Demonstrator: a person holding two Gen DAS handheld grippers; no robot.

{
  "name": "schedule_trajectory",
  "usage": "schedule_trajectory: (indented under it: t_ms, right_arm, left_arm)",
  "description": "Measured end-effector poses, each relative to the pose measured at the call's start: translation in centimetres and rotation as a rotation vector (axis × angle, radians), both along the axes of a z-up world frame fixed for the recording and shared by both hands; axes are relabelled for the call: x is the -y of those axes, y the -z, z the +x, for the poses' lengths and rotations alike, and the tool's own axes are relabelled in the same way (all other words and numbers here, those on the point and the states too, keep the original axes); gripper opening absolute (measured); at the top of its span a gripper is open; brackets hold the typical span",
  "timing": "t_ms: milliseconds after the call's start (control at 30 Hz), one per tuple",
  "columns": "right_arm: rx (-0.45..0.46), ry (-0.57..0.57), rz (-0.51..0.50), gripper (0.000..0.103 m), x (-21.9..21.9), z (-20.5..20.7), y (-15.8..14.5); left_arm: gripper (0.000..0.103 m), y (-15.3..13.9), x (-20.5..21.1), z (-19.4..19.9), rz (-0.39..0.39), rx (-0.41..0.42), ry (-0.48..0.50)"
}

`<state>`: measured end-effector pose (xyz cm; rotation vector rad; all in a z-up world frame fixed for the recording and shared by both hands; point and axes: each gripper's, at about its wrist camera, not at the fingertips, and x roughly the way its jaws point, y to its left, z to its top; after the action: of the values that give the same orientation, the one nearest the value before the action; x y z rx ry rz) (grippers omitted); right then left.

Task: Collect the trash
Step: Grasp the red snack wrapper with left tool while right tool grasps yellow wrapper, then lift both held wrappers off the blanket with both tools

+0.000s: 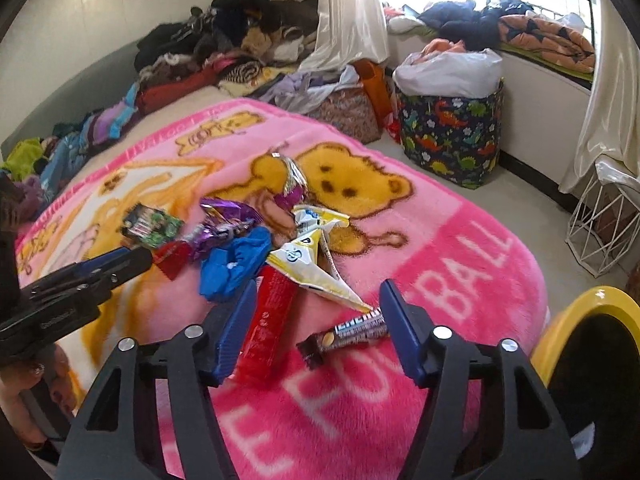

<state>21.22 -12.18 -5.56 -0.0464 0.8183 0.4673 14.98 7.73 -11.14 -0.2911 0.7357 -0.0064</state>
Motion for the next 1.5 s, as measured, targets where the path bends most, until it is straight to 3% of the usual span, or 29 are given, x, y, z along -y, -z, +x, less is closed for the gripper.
schedule_trajectory:
  t_ms: [133,200,400,500,767,1000,1500]
  right_arm:
    - [-0.027,-0.019,-0.022,0.043,-1.0,1.6,1.0]
    - [-0.038,-0.039,-0.034,0.018,-1.5,2.0,1.3]
    - [0.058,-0.063,0.011,0.011,-1.2,0.4,-0.8]
    - [0.084,-0.058,0.06,0.003,-0.5,-0.6,-1.9]
    - [0.144,-0.054,0.165,0.003,1.3,-3.7,-4.1]
    - [0.135,-0.122,0.232,0.003,0.5,-6.3,-5.8]
    - [0.138,-0.191,0.221,0.003,-1.2,-10.2,-7.5]
  left_arm:
    - [0.035,1.0,0.1,1.3,0.002,-0.029,0.006]
    - [0.03,1.6,0.0,1.9,-0.009,-0.047,0.003]
    - [0.007,2.6,0.0,2.7,-0.032,-0.068,0.004]
    - [0.003,2.5,0.0,2.5,-0.038,-0.062,0.004]
    - [0.0,0.1,0.3,-0.2,-0.029,0.017,0.007]
    - [0.0,-2.4,0.5,-3.2,-0.022,0.08,0.031]
    - [0.0,-5.9,0.1,-6.2,0.006,0.148,0.044]
